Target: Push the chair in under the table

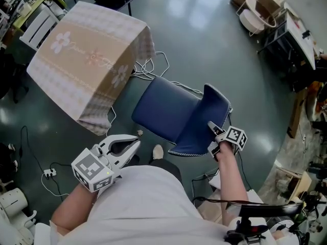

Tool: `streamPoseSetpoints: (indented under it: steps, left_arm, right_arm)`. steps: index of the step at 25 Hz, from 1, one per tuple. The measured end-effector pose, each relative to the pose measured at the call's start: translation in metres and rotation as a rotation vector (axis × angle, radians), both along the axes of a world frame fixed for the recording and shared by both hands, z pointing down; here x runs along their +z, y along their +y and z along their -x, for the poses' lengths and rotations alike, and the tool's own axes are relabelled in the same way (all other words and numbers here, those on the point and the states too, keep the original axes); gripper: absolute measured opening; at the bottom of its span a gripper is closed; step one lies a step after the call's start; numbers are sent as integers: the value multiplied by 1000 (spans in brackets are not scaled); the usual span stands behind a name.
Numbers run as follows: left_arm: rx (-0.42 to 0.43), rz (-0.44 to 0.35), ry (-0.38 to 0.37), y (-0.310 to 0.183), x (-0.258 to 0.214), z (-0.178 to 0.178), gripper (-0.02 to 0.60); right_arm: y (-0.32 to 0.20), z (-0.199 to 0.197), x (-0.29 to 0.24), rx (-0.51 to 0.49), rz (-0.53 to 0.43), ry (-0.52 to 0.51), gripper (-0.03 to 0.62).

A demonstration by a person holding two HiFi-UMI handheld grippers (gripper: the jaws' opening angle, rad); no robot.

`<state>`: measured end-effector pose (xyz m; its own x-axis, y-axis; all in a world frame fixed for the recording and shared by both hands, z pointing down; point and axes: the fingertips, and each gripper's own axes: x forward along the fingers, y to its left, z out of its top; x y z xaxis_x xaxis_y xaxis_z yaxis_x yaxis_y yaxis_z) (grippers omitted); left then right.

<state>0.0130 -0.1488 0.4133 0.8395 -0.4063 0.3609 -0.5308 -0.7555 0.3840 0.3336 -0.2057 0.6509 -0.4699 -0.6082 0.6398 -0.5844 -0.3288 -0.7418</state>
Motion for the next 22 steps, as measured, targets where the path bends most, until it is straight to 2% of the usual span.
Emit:
streamPoseSetpoints:
  steps: [8, 15, 22]
  left_arm:
    - [9, -1, 7, -2, 2, -1, 11]
    - [15, 3, 6, 7, 1, -8, 11]
    - [5, 12, -5, 16, 2, -13, 11]
  right_arm:
    - [10, -21, 16, 10, 54, 120, 75]
    - [22, -48, 29, -81, 115, 370, 78]
    - [31, -65, 38, -93, 121, 404, 83]
